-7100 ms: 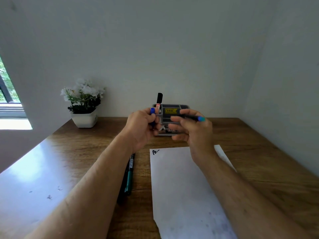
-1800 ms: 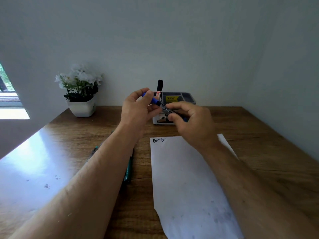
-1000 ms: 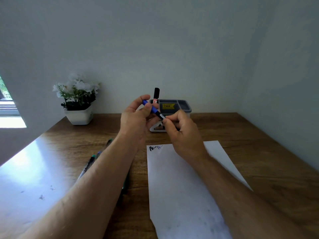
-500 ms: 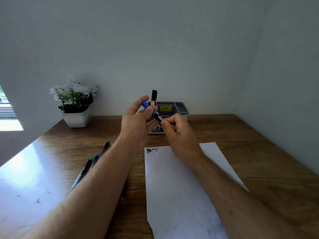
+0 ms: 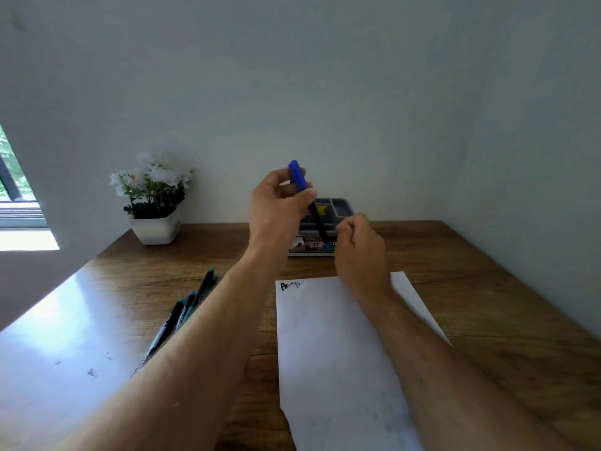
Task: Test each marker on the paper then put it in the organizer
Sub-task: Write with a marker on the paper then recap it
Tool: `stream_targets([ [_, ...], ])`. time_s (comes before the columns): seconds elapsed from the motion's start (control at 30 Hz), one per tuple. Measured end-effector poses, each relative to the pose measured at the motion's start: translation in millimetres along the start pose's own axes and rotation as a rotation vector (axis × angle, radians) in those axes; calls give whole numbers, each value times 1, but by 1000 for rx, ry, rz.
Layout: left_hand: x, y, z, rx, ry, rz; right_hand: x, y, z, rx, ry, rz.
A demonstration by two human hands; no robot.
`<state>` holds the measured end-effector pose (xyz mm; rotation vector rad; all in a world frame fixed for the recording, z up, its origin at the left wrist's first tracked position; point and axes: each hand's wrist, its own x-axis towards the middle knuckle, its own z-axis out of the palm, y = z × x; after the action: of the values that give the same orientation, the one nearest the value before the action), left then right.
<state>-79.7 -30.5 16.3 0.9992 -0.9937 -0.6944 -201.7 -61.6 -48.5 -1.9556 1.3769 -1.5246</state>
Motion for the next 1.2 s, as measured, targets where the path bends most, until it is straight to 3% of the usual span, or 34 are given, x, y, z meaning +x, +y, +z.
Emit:
stream_targets([
  [0.43,52,-10,63,148,6,156,0,-1,-2,-34,-22,48],
  [0.97,84,-48,82,794,-21,31,6,3,4,-23,-58,20],
  [1.2,76,-35,79,825,17,7,5,2,3,-9,-47,1],
])
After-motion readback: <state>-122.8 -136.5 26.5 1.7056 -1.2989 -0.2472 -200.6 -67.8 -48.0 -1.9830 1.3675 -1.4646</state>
